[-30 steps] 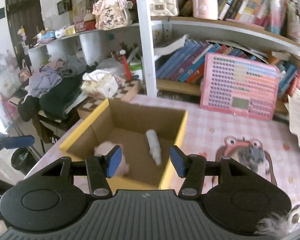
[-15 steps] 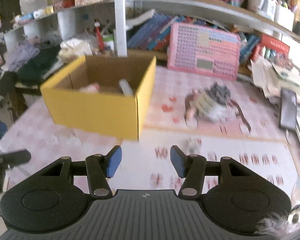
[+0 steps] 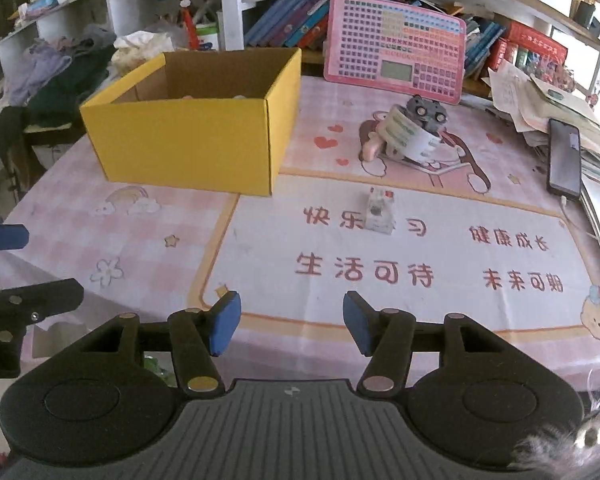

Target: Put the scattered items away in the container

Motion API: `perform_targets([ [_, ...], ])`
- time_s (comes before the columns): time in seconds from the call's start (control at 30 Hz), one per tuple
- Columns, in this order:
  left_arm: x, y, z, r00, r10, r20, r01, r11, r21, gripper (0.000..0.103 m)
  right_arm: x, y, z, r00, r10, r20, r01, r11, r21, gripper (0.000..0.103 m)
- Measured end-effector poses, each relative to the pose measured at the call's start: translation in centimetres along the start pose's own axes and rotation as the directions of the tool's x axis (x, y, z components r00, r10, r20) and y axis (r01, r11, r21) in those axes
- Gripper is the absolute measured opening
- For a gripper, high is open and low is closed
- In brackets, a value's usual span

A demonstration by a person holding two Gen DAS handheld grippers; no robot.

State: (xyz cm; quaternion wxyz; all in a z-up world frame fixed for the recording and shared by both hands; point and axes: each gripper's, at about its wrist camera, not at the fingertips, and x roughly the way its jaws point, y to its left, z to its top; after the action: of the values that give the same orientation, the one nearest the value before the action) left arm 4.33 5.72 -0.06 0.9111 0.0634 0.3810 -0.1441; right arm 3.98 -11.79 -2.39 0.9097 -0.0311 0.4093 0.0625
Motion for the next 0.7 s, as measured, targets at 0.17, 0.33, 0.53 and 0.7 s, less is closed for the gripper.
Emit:
perform_targets([
  [0.17, 0.9, -1.3, 0.2, 0.999, -0.044, -0.021, 0.045, 0.999, 0.027, 0.086, -0.1, -0.8, -0.7, 0.999, -0.021, -0.024, 0.021, 1.000, 0.009, 0.056],
  [0.33, 1.9, -2.3, 0.6, 0.996, -0.080, -0.044, 0.082, 0.996, 0.030, 0.086, -0.4, -2.4, -1.4, 0.997, -0.056, -0.051, 0.059, 0.997, 0.049, 0.058],
  [0.53, 3.0, -4.0, 1.0, 0.991, -0.109, -0.072, 0.112, 0.993, 0.034, 0.087, -0.6, -4.5, -2.2, 0.994, -0.083, -0.068, 0.088, 0.993, 0.073, 0.062],
  [0.7, 3.2, -5.5, 1.3, 0.990, -0.121, -0.077, 0.125, 0.990, 0.059, 0.092, -0.7, -6.1, -2.3, 0.994, -0.086, -0.069, 0.093, 0.991, 0.101, 0.066],
])
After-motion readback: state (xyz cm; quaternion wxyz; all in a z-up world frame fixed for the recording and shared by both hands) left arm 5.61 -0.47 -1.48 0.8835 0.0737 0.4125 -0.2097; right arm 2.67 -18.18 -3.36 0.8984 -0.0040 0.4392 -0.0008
